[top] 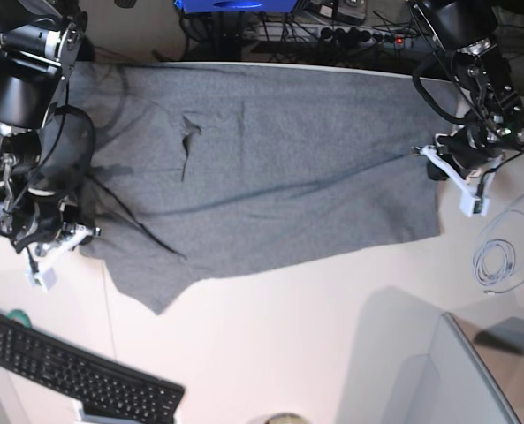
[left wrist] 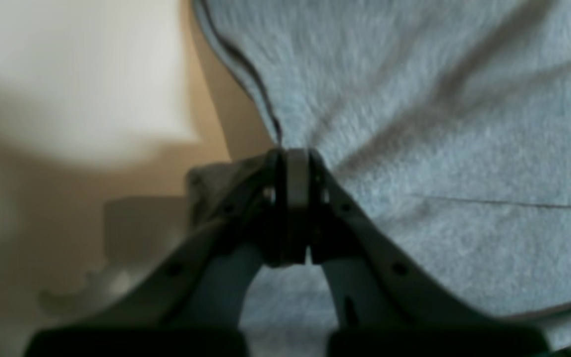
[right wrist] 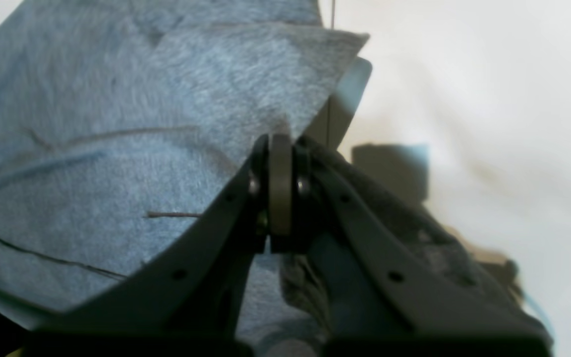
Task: Layout the t-shirt on the table in an organized manner, then fold the t-shirt properly
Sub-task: 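Grasp the shirt's side edge with both grippers at mid-length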
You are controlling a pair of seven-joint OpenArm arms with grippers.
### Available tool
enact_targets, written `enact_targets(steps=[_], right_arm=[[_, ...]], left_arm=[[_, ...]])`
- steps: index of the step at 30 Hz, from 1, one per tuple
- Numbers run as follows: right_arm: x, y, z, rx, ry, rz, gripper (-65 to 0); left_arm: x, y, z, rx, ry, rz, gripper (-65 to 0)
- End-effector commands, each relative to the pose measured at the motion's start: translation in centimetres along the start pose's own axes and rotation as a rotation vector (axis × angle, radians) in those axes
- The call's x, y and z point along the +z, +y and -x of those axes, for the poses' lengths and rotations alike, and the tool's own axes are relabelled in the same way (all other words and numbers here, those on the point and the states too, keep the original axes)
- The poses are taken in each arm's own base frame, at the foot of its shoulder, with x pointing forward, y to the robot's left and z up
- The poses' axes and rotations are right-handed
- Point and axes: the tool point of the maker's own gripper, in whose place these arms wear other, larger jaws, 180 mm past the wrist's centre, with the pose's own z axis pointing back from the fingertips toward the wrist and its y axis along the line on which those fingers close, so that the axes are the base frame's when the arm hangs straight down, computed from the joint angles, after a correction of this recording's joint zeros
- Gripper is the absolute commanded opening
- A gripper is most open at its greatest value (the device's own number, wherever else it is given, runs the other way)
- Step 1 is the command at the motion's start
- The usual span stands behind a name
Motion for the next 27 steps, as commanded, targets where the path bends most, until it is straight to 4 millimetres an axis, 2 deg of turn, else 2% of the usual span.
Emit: enact_targets(steps=[1, 3, 5, 9, 13, 15, 18, 21, 24, 27], right_arm=[[0.8, 0.2, -2.3, 0.017, -0.06, -0.006, -64.4], [0.8, 0.2, -2.3, 0.017, -0.06, -0.006, -64.4], [0.7, 0.2, -2.2, 0.016, -0.059, -0.007, -64.4], [0.7, 0.2, -2.2, 0.016, -0.059, -0.007, -64.4], [0.7, 0.2, -2.3, 0.016, -0.06, -0.008, -64.4], [0.7, 0.2, -2.3, 0.017, -0.06, -0.006, -64.4], [0.7, 0.2, -2.3, 0.017, -0.06, -0.006, -64.4], [0.7, 0.1, -2.2, 0.016, -0.059, -0.006, -64.4], [0.7, 0.1, -2.2, 0.016, -0.057, -0.004, -64.4], [0.8, 0.0, -2.2, 0.017, -0.057, -0.003, -64.4]], left_arm=[[0.9, 1.1, -1.6, 0.006, -0.05, -0.029, -60.1], [1.6, 2.3, -2.0, 0.032, -0.069, -0.057, -51.5], [1.9, 3.0, -2.0, 0.049, -0.078, -0.074, -46.9], [2.1, 3.2, -2.4, 0.051, -0.09, -0.077, -45.4], [1.9, 3.1, -4.1, 0.061, -0.129, -0.068, -43.3], [1.5, 3.0, -5.3, 0.071, -0.149, -0.058, -36.2], [1.3, 3.7, -7.9, 0.081, -0.187, -0.054, -20.9], [0.0, 4.2, -9.5, 0.117, -0.183, -0.028, -13.0], [-2.2, 4.6, -10.2, 0.189, -0.19, 0.023, -13.2], [-4.0, 4.3, -9.9, 0.243, -0.216, 0.06, -13.2]])
